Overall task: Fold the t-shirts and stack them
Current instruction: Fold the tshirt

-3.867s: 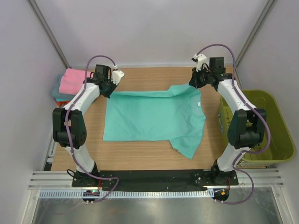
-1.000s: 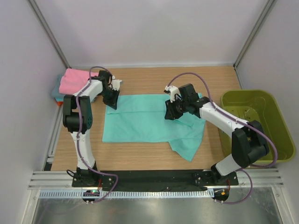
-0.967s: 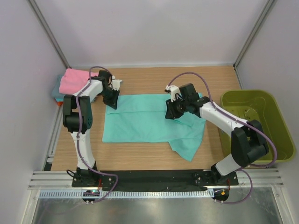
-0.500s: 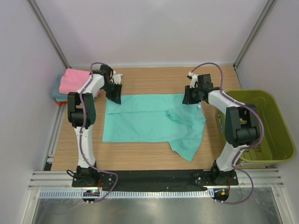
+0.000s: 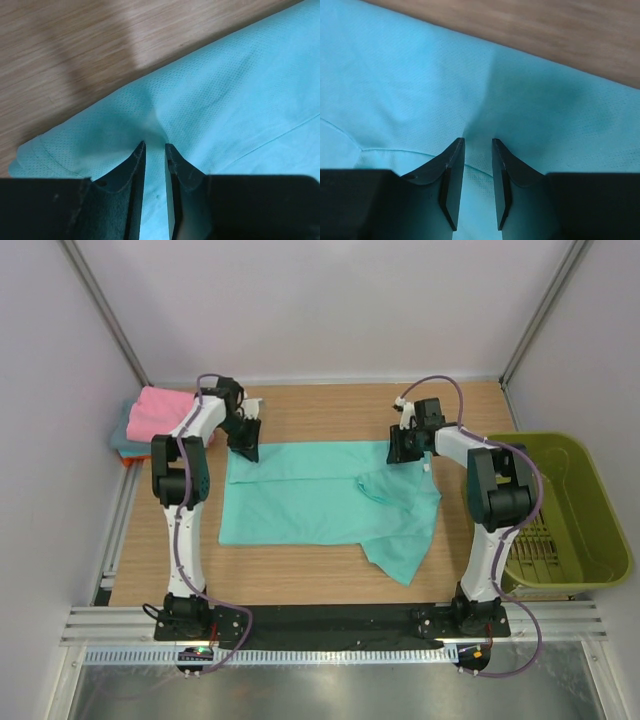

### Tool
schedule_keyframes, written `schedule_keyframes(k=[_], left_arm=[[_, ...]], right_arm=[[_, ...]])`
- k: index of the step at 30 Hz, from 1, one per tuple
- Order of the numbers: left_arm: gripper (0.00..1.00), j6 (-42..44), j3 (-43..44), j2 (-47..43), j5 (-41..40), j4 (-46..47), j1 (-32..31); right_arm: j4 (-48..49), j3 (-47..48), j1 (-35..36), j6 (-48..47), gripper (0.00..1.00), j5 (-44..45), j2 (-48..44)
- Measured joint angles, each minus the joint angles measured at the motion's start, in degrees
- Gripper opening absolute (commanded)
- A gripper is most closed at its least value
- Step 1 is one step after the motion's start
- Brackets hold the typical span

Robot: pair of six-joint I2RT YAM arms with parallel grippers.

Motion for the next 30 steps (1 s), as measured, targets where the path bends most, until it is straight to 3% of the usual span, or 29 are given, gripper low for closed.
schedule_keyframes(k=[6, 14, 23, 26, 30], left_arm=[[0.23, -0.15, 4.79, 2.78, -0.28, -1.51, 0.09], [0.24, -0.09, 18.05, 9.99, -1.16, -3.72, 0.07], [0.33, 0.46, 27.85, 15.32, -4.9, -0.39, -0.11], [0.36, 0.66, 29.42, 15.85, -6.84, 0.28, -0.33], [0.48, 0.55, 29.16, 14.16, -10.05, 0.46, -0.59]], right_arm=[[0.02, 7.69, -1.11, -0.42, 0.35, 0.76, 5.73], [-0.04, 17.38, -1.84, -1.6, 0.36, 1.66, 12.39], [0.42, 26.99, -1.84, -2.64, 0.36, 2.71, 18.91], [0.31, 28.22, -1.84, -3.67, 0.42, 3.56, 19.41], [-0.46, 28.44, -1.84, -6.29, 0.47, 5.79, 18.34]])
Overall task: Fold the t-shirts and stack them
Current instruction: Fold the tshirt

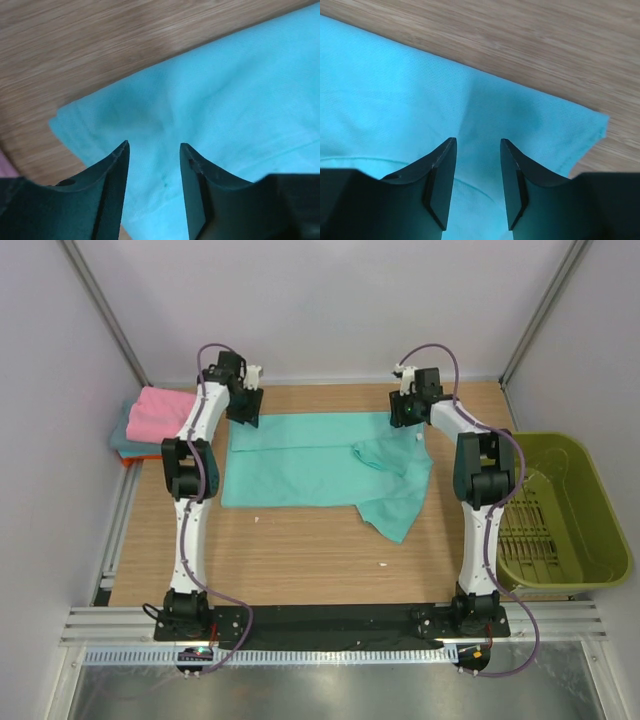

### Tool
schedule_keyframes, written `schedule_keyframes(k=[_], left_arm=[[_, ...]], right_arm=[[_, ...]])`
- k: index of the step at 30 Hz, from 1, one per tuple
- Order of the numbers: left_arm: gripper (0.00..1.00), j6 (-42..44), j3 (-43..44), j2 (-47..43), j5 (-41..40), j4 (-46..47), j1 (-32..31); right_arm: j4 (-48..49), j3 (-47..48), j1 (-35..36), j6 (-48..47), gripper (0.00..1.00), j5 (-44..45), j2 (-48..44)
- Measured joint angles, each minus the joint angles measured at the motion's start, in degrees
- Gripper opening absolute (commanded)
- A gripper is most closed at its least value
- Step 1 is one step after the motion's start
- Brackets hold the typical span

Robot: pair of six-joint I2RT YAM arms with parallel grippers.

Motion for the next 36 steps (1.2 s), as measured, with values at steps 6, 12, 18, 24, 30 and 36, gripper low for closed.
schedule_keyframes(k=[6, 12, 18, 24, 30, 36], left_arm=[[0.96, -1.42, -12.72, -18.8, 1.09, 1.86, -0.13], [1.0, -6.14, -22.64, -41.07, 10.32, 3.74, -0.17], [1.0, -11.82, -30.56, -48.13, 19.58, 3.82, -0.35], [0.92, -11.47, -41.57, -48.15, 15.5, 1.88, -0.9], [0.76, -5.77, -51.52, -48.24, -2.14, 2.47, -3.65], [0.82, -0.31, -65.18, -49.42, -16.09, 9.11, -5.49]], right_arm=[[-1.51, -8.96, -0.04, -6.47, 0.49, -0.13, -15.45], [0.28, -32.87, 0.81, -18.69, 0.55, -6.14, -45.16], [-5.14, -52.37, 6.97, -29.99, 0.59, -8.57, -59.47], [-11.61, -69.4, 14.38, -44.28, 0.58, -8.98, -75.52], [-12.5, -75.76, 17.05, -51.91, 0.58, -8.85, -81.9], [-11.08, -76.61, 17.27, -54.58, 0.57, -8.85, -78.6]])
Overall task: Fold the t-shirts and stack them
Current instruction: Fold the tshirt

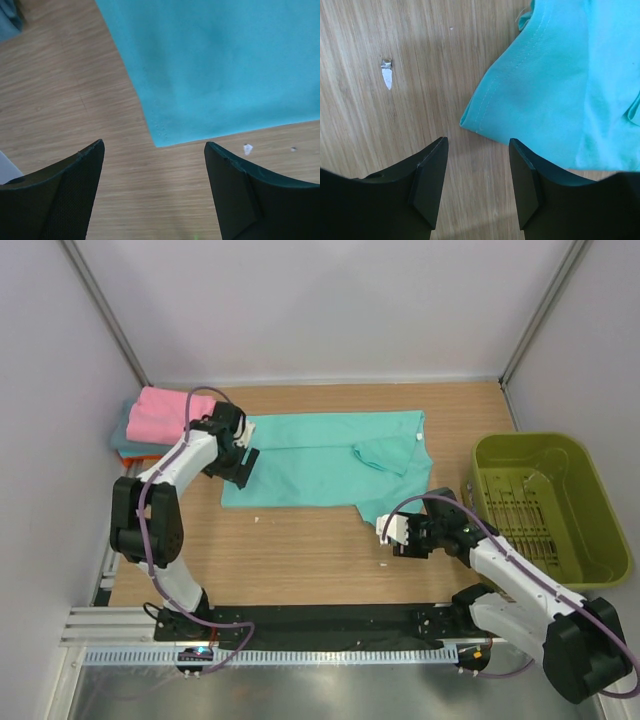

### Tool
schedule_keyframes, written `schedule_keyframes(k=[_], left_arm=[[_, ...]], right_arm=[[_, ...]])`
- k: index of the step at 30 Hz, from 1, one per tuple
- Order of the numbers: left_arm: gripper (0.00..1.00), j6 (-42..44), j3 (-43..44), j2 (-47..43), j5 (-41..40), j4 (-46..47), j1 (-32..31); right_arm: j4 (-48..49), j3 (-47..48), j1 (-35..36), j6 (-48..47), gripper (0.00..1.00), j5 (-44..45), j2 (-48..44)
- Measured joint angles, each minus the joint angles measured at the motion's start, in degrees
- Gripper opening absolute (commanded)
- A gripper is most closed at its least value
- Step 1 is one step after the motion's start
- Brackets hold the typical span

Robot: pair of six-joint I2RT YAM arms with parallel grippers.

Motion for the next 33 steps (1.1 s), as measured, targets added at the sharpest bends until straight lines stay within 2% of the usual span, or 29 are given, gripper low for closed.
schedule_keyframes(k=[3, 14, 16, 18, 19, 20, 23, 24, 27, 33], left_arm=[[0.82, 0.94, -3.43, 0.44, -3.93, 1.11, -0.11], [0.83, 1.77, -1.77, 2.27, -7.67, 4.7, -0.09], [0.83, 1.9, -1.6, 2.49, -7.8, 4.85, -0.09], [0.82, 1.95, -1.6, 2.71, -7.85, 4.85, -0.09], [0.82, 1.97, -1.6, 2.86, -7.89, 4.85, -0.09], [0.82, 1.97, -1.6, 3.02, -8.07, 4.81, -0.09], [0.76, 1.92, -1.6, 3.06, -8.15, 4.48, 0.02], [0.7, 1.86, -1.6, 3.04, -7.76, 4.13, 0.22], [0.62, 1.57, -1.66, 3.02, -4.85, 1.73, 1.66], [0.55, 1.44, -3.17, 2.99, 1.22, -3.1, 5.88]], right_arm=[[1.03, 0.0, 0.04, -0.87, 0.57, 0.07, 3.37], [4.55, 0.94, 0.35, -3.21, 0.52, -0.55, 11.67], [5.64, 1.38, 0.37, -3.34, 0.48, -0.74, 12.87], [6.43, 1.75, 0.37, -3.41, 0.38, -0.85, 13.99], [6.67, 1.99, 0.37, -3.48, 0.33, -0.85, 14.67], [6.67, 2.38, 0.37, -3.52, 0.21, -0.94, 15.37], [5.97, 3.69, 0.37, -3.78, 0.06, -0.76, 17.35], [5.6, 4.07, 0.37, -3.82, 0.05, -0.59, 17.66], [3.82, 5.07, 0.37, -3.76, 0.03, -0.13, 17.51], [1.88, 5.29, 0.37, -3.48, 0.03, 0.28, 14.05]])
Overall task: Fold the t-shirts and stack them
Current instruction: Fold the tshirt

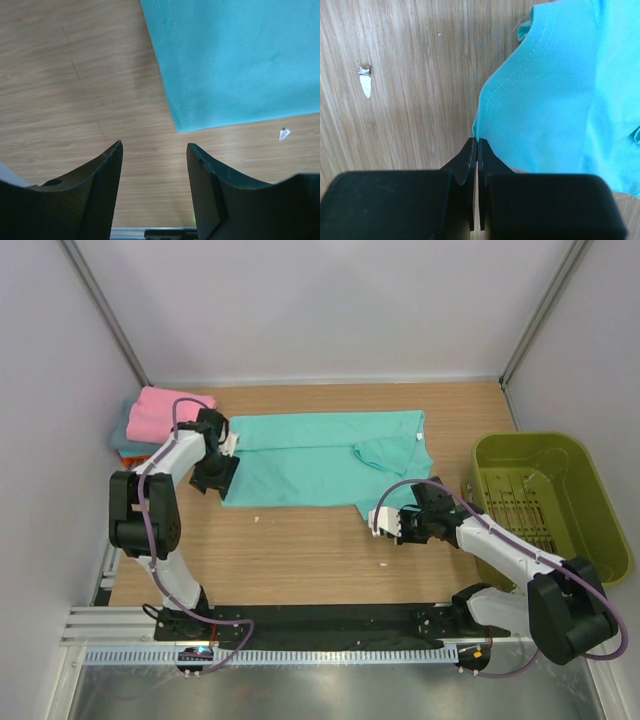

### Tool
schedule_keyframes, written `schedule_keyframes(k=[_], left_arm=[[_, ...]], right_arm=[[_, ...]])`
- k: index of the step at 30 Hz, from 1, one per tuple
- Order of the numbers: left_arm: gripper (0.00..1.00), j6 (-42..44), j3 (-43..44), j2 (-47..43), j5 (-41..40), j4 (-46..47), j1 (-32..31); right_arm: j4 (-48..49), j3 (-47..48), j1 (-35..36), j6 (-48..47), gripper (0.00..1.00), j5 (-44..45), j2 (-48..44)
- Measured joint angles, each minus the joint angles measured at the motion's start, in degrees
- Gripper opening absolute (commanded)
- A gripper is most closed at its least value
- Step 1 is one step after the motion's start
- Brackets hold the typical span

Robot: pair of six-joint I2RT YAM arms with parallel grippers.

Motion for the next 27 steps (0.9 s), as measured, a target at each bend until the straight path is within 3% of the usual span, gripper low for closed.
schedule_keyframes(k=[12, 17, 20, 23, 24, 27], left_arm=[[0.57, -0.15, 0.2, 4.98, 9.42, -3.04, 1.77], [0.53, -0.98, 0.85, 7.32, 11.34, -3.13, 2.82], [0.47, -1.14, 1.07, 7.78, 11.91, -3.08, 3.13], [0.3, -1.27, 1.36, 8.2, 12.35, -3.02, 3.17], [0.19, -1.14, 1.4, 8.28, 12.61, -2.99, 3.21], [0.0, -1.11, 1.4, 8.39, 13.18, -3.04, 3.32]], right_arm=[[-0.24, 0.0, 0.02, 1.97, 0.03, 1.09, -0.48], [-0.26, 0.0, 0.02, 2.51, 0.03, 1.6, -0.48], [-0.26, 0.02, 0.02, 2.89, 0.03, 1.64, -0.46], [-0.26, 0.07, 0.02, 3.17, 0.03, 1.68, -0.37], [-0.28, 0.07, 0.02, 3.23, 0.02, 1.7, -0.33], [-0.35, 0.17, 0.02, 3.45, 0.01, 1.84, -0.22]])
